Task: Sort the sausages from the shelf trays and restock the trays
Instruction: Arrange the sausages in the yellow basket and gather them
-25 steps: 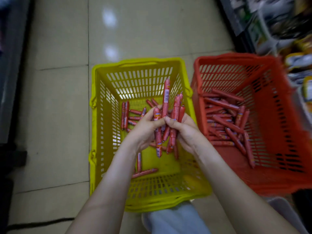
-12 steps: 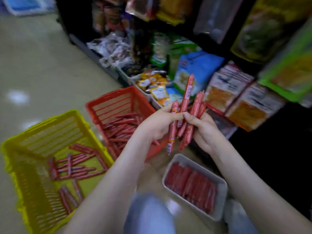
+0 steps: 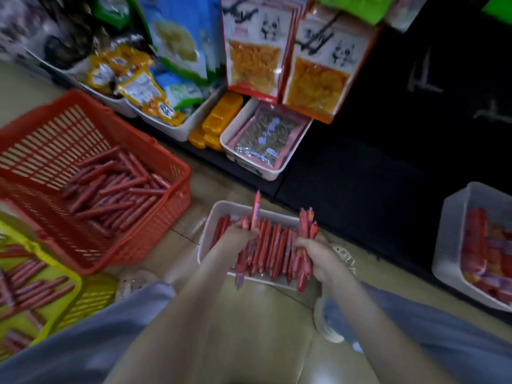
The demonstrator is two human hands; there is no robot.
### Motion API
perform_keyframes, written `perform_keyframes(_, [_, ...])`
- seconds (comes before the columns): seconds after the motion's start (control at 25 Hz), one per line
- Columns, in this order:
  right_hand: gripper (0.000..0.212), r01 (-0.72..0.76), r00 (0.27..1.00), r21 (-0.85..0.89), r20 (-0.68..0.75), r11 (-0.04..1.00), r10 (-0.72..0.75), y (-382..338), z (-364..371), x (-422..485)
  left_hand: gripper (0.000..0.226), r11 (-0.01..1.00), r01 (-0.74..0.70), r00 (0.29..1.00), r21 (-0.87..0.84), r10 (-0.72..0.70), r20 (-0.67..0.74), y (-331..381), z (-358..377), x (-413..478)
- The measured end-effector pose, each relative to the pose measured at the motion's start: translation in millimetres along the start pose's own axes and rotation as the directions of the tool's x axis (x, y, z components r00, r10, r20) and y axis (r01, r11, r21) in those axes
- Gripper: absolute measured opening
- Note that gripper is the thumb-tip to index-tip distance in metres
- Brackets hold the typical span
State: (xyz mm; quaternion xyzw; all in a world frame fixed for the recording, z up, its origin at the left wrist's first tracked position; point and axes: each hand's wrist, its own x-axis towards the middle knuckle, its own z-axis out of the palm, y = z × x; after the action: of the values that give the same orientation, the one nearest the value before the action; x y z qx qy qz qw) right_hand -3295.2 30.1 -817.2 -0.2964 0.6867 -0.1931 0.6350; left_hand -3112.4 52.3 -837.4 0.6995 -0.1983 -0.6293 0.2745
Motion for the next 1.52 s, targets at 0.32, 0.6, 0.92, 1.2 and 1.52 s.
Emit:
perform_keyframes(0.32, [0.053, -0.001, 0.991, -0.33, -0.126, 0.944, -0.043, 85, 60, 119, 0.033, 0.849, 0.083, 0.989, 0.522, -0.007, -0.145, -59, 5, 96])
perform_keyframes(0.6, [0.082, 0.245, 0.94, -0.643, -0.025, 0.726, -0.339, 110, 63, 138, 0.05, 0.729, 0.061, 0.983, 0.682, 0.074, -0.167, -80, 14, 131])
perform_keyframes(0.92, [0.074, 0.35, 0.894, -0.865, 0.193, 0.361, -0.405, 121, 60, 137, 0.076, 0.537, -0.268, 0.91, 0.8, 0.414, 0.027, -97, 1, 128])
perform_keyframes(1.2, [0.071, 0.532, 0.846, -0.821, 0.501, 0.209, -0.183, 109, 41, 152, 0.066, 0.359, -0.263, 0.959, 0.896, 0.198, 0.202, -110, -1, 127])
perform_keyframes(1.52, [0.067, 0.329, 0.888, -0.934, 0.256, 0.139, -0.382, 136, 35, 139, 0.073, 0.276, -0.153, 0.974, 0.949, 0.205, 0.098, -113, 27, 125])
